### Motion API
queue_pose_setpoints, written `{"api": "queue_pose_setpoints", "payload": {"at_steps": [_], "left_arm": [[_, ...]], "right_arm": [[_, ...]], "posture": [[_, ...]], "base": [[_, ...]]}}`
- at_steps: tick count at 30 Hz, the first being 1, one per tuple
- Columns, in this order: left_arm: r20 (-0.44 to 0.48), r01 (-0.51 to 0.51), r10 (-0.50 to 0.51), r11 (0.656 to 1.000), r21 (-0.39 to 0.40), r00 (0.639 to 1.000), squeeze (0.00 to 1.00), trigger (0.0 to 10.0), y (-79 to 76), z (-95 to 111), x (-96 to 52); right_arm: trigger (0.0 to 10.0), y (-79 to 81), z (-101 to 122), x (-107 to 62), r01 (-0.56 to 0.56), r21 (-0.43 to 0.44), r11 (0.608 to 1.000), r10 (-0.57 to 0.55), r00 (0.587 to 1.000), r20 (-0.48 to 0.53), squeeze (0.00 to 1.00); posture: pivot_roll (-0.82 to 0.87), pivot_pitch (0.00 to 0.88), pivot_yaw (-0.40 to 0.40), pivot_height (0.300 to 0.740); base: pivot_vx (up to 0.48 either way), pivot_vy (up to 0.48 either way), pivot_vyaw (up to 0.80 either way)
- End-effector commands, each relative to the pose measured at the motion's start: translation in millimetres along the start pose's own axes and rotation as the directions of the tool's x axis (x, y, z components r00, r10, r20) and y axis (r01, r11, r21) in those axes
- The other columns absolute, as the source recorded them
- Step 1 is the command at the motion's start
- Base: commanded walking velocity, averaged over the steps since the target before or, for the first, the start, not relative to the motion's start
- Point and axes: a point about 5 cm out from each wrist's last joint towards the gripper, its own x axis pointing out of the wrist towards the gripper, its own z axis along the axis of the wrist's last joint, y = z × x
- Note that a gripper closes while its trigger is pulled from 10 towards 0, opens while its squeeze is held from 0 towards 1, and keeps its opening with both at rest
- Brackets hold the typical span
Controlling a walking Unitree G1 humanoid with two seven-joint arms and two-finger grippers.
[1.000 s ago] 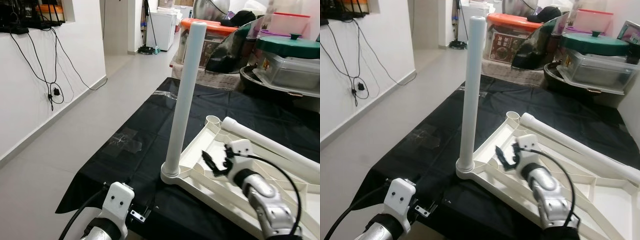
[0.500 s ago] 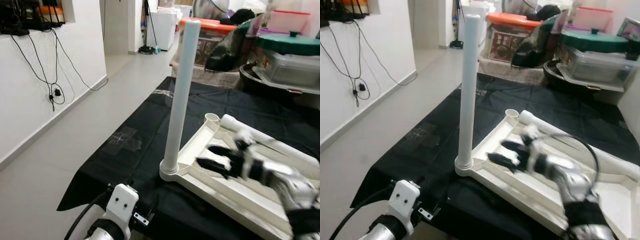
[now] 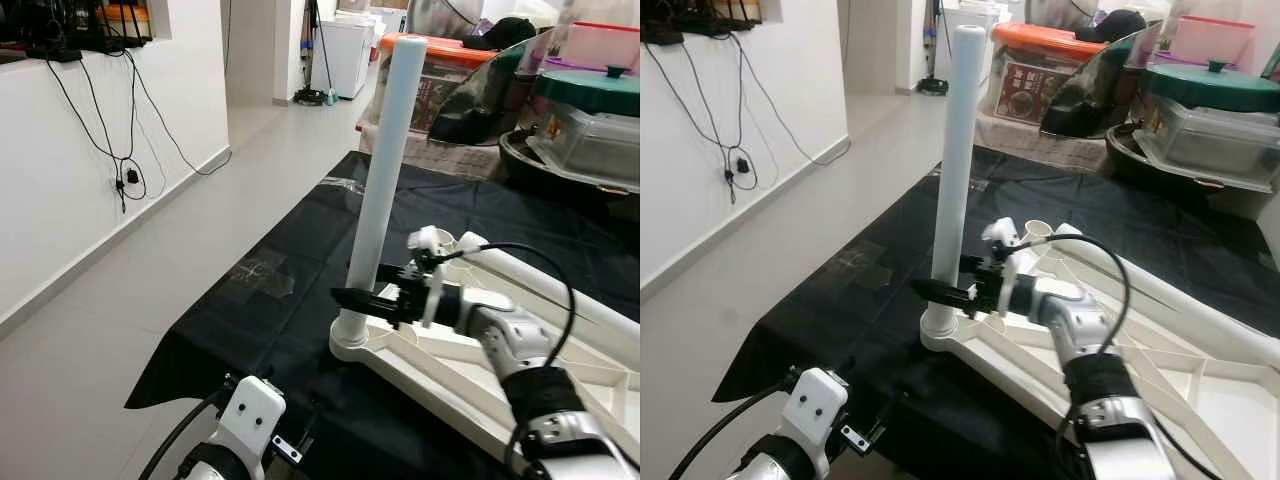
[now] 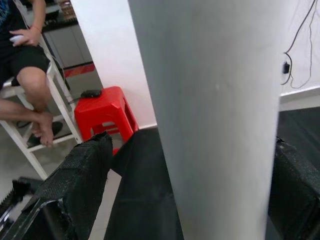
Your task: Building children table
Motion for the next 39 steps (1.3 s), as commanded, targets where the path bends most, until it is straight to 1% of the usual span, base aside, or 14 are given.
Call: {"api": "queue_pose_setpoints", "payload": {"at_steps": [1,2,3,4,17,22,25,26,29,31,32,34,36,39], "left_arm": [[0.006,0.010,-0.010,1.000,-0.006,1.000,0.00,10.0,-3.2,1,0.1],[0.006,0.009,-0.009,1.000,-0.006,1.000,0.00,10.0,-3.5,1,0.2],[0.006,0.008,-0.008,1.000,-0.005,1.000,0.00,10.0,-3.7,1,0.1],[0.006,0.008,-0.008,1.000,-0.004,1.000,0.00,10.0,-3.9,1,0.2],[0.005,0.005,-0.005,1.000,-0.007,1.000,0.00,10.0,-4.0,1,1.7],[0.002,0.002,-0.002,1.000,-0.010,1.000,0.00,10.0,-3.3,0,1.5],[0.002,0.003,-0.003,1.000,-0.012,1.000,0.00,10.0,-2.4,0,1.3],[0.002,0.004,-0.004,1.000,-0.014,1.000,0.00,10.0,-1.7,0,1.4],[0.001,0.004,-0.004,1.000,-0.015,1.000,0.00,10.0,-1.4,0,1.5],[0.001,0.004,-0.004,1.000,-0.016,1.000,0.00,10.0,-0.7,0,1.8],[0.001,0.004,-0.004,1.000,-0.016,1.000,0.00,10.0,-0.7,0,1.8],[0.001,0.003,-0.003,1.000,-0.014,1.000,0.00,10.0,0.1,0,2.0],[0.001,0.002,-0.002,1.000,-0.010,1.000,0.00,10.0,0.5,0,2.4],[0.000,0.002,-0.002,1.000,-0.009,1.000,0.00,10.0,0.6,0,2.5]], "right_arm": [[9.4,6.5,1,16.8,-0.068,-0.008,0.998,0.068,0.998,0.015,0.00],[8.0,8.3,1,23.4,-0.084,-0.009,0.996,0.084,0.996,0.024,0.00],[8.0,9.1,1,27.2,-0.092,-0.011,0.996,0.092,0.995,0.027,0.00],[0.4,8.8,0,31.0,-0.092,-0.012,0.996,0.092,0.995,0.029,0.00],[0.0,11.9,-6,47.6,0.000,-0.035,0.999,0.003,0.997,0.072,0.00],[0.0,7.5,-12,44.5,0.265,-0.062,0.962,-0.258,0.961,0.100,0.00],[0.0,8.9,-15,36.5,0.456,-0.040,0.889,-0.446,0.884,0.141,0.00],[0.0,12.2,-19,24.5,0.649,-0.050,0.760,-0.633,0.755,0.173,0.00],[0.0,13.5,-20,19.5,0.717,-0.052,0.695,-0.699,0.692,0.180,0.00],[0.0,18.0,-25,8.3,0.831,-0.046,0.554,-0.813,0.552,0.186,0.00],[0.0,18.0,-25,8.3,0.831,-0.046,0.554,-0.813,0.552,0.186,0.00],[0.0,30.0,-26,-1.4,0.937,-0.013,0.349,-0.922,0.346,0.176,0.00],[0.0,40.2,-26,0.6,0.971,0.041,0.237,-0.963,0.229,0.138,0.00],[0.0,42.0,-26,2.4,0.973,0.052,0.226,-0.967,0.218,0.130,0.00]], "posture": [[0.25,0.000,-0.121,0.740],[0.25,0.000,-0.122,0.740],[0.25,0.000,-0.122,0.740],[0.25,0.000,-0.124,0.740],[0.25,0.000,-0.126,0.740],[0.24,0.000,-0.122,0.740],[0.22,0.000,-0.110,0.740],[0.22,0.000,-0.109,0.740],[0.22,0.000,-0.109,0.740],[0.22,0.000,-0.109,0.740],[0.22,0.000,-0.109,0.740],[0.22,0.000,-0.107,0.740],[0.22,0.000,-0.107,0.740],[0.22,0.000,-0.107,0.740]], "base": [[0.000,0.000,0.00],[0.000,0.000,0.00],[0.000,0.000,0.00],[0.000,0.000,0.00],[0.000,0.000,0.00],[0.000,0.000,0.00],[0.000,0.000,0.00],[0.000,0.000,0.00],[0.000,0.000,0.00],[0.000,0.000,0.00],[0.000,0.000,0.00],[0.000,0.000,0.00],[0.000,0.000,0.00],[0.000,0.000,0.00]]}}
